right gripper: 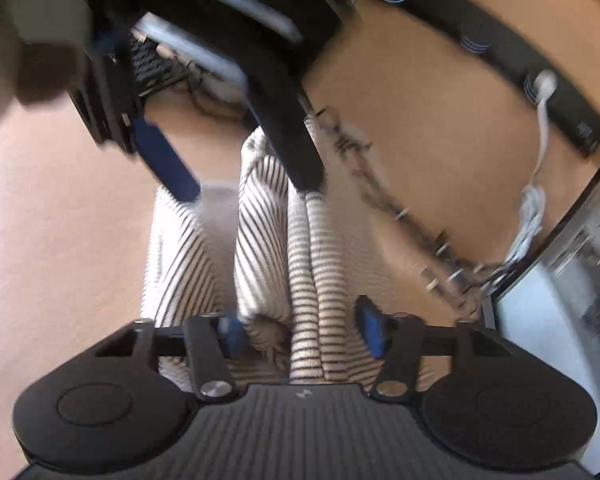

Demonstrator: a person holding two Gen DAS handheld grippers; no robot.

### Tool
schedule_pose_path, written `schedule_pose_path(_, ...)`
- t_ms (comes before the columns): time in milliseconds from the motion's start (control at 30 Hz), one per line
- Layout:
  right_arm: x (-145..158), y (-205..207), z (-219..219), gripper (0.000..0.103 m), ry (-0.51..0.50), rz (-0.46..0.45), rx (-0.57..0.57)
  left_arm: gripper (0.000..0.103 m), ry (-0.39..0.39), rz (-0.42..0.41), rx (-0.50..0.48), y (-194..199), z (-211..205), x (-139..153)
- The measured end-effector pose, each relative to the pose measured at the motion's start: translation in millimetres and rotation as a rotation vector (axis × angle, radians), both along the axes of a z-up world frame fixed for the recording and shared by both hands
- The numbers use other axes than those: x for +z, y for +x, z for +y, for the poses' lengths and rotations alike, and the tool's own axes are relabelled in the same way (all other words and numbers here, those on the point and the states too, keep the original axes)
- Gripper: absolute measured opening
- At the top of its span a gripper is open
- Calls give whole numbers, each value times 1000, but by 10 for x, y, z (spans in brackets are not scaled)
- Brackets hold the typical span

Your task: Fold clothes

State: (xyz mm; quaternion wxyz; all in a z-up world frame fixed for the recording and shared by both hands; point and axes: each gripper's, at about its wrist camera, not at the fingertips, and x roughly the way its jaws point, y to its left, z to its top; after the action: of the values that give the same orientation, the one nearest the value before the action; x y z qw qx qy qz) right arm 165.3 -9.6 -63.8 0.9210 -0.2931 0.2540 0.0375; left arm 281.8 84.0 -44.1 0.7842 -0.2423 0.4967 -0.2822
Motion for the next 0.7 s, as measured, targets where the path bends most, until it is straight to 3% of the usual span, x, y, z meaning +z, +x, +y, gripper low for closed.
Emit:
schedule_pose_path(200, -162, -8, 74, 46, -97, 7, 81, 83, 80, 45, 12, 296, -366, -147)
schedule_pose_path(233, -167, -5, 66, 46, -95, 5, 82, 77, 102, 43, 21, 323, -405, -161)
schedule_pose_path(267, -169, 0, 54, 46, -91, 3, 83, 62, 127, 38, 27, 347, -439, -168)
schedule_pose_path(367, -165, 50, -16, 50, -60, -4, 54, 43, 137, 28, 23, 382, -465, -188)
schedule_pose_path(400, -162, 81, -54, 55, -38, -5, 37, 40, 116, 41, 27, 387, -442, -207)
schedule_pose_path(533, -129, 200, -222, 56, 95, 21, -27, 32, 46, 67, 30, 387, -341, -258)
schedule_pose_path(600, -113, 247, -311, 43, 156, 35, -27, 30, 21, 61, 20, 382, -307, -245)
schedule_pose_path(700, -81, 210, -287, 29, 102, 23, 29, 28, -13, 24, -13, 380, -295, -131)
